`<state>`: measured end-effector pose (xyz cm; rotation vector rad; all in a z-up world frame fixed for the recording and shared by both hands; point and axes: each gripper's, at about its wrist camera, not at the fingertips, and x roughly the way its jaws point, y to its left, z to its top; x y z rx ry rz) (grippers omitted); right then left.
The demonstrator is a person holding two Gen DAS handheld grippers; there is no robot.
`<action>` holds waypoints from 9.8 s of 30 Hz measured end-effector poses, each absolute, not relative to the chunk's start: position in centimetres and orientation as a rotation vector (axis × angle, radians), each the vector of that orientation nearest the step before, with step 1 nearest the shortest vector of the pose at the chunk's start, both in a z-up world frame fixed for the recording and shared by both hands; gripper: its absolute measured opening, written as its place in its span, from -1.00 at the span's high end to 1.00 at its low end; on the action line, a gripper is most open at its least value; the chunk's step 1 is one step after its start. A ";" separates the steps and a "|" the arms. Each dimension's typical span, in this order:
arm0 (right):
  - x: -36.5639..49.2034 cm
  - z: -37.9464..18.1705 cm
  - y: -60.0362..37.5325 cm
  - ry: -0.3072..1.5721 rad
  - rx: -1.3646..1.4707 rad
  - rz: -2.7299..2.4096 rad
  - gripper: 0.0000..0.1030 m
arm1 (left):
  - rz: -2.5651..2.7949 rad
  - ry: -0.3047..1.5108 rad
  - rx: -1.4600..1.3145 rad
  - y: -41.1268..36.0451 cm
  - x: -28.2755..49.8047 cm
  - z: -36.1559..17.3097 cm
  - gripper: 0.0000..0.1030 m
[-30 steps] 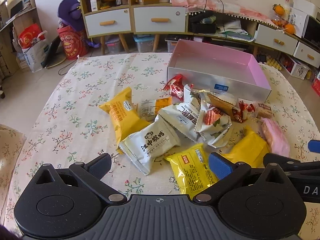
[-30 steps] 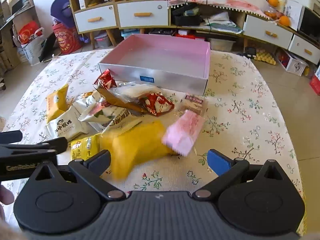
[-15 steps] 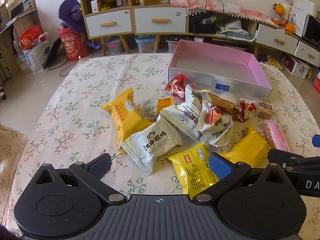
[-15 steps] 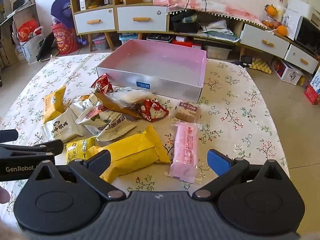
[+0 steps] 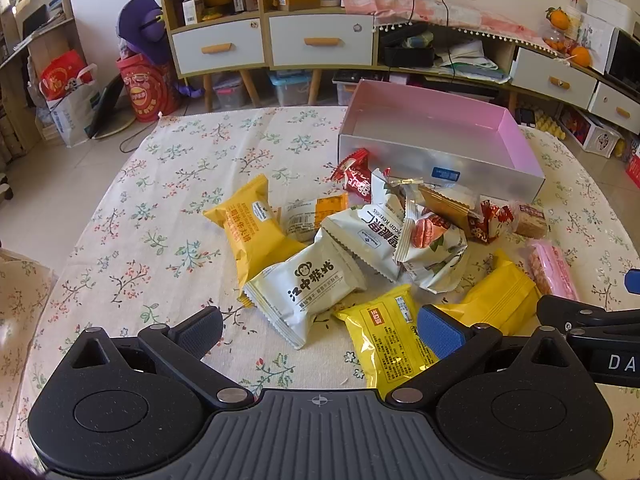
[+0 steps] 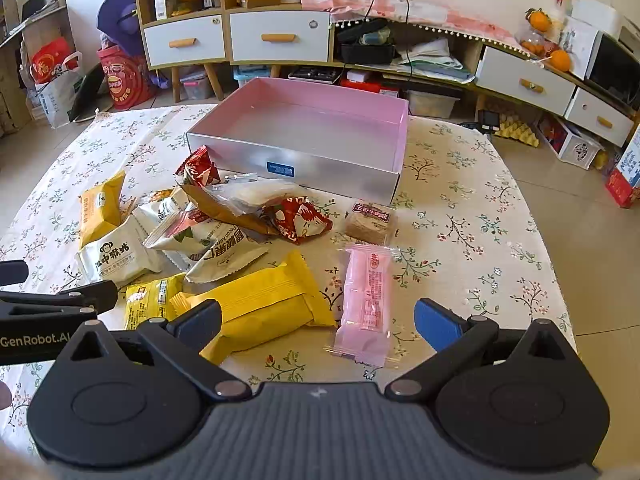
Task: Organize snacks
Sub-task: 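Move both tools over the snack pile toward the yellow packets, then grasp the yellow printed packet with the left tool while the right tool grasps the yellow cake packet, then carry both yellow packets into the pink box and open both tools, then withdraw both tools from the box back over the snack pile, then grasp the white printed packet with the left tool while the right tool grasps the gold bar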
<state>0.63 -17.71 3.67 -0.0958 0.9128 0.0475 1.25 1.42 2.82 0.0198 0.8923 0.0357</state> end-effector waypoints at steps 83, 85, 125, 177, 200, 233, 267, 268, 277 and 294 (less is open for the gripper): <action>3.8 1.6 -18.4 1.018 0.099 0.087 -0.82 | -0.172 1.004 -0.105 3.9 3.0 0.6 -0.80; 4.5 1.0 -18.4 1.049 0.157 0.088 -0.72 | -0.194 1.013 -0.108 3.8 3.0 0.3 -0.73; 3.3 -0.6 -17.4 1.093 -0.011 0.159 0.17 | -0.199 1.005 -0.058 0.4 3.4 -2.4 0.07; 17.7 3.5 -19.4 0.863 0.190 0.075 0.32 | -0.282 0.696 0.004 -3.5 21.8 2.9 0.08; 19.0 1.1 -19.4 0.925 0.177 0.059 0.22 | -0.189 0.860 0.100 -3.0 22.4 -1.7 0.07; 9.4 6.8 -19.4 0.823 0.048 0.090 -0.95 | -0.246 0.804 0.095 -1.0 10.4 4.5 -0.87; -0.7 1.9 -15.9 0.822 -0.172 0.505 -0.96 | -0.399 0.748 0.155 4.9 1.8 -1.3 -0.96; -0.8 1.8 -15.9 0.822 -0.173 0.497 -0.95 | -0.410 0.738 0.165 5.0 1.8 -1.5 -0.96; 1.6 0.3 -16.1 0.870 -0.148 0.424 -0.49 | -0.505 0.666 0.242 4.7 3.0 -1.9 -0.83; 3.1 -0.7 -15.6 0.906 -0.156 0.397 -0.13 | -0.540 0.776 0.287 3.7 4.9 -3.7 -0.30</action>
